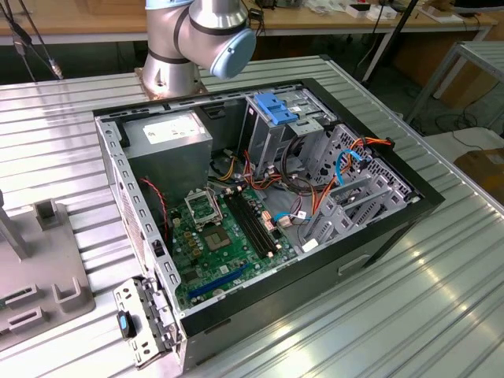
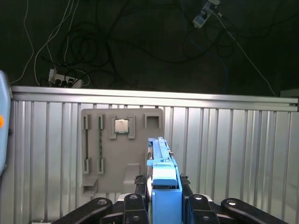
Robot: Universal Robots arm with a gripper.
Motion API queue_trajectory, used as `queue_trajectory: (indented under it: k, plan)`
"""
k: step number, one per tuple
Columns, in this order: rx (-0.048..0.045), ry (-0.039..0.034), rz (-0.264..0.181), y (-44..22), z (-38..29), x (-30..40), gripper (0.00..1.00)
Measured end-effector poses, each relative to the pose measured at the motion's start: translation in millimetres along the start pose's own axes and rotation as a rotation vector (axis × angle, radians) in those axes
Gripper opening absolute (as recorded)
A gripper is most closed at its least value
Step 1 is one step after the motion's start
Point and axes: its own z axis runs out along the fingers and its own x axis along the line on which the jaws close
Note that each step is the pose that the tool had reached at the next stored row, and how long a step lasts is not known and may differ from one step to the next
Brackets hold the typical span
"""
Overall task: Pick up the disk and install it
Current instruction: 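Pick up the disk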
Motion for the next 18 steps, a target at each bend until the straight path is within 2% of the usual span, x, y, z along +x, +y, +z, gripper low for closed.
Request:
queue_trajectory:
  k: [4, 15, 18]
  plan:
    - [0.0000, -0.0001, 0.000, -10.9, 0.2, 0.4, 0.37]
    - [0.0000, -0.0001, 0.000, -27.1, 0.4, 1.0, 0.37]
    - [0.0000, 0.0000, 0.000, -38.2, 0.6, 1.4, 0.37]
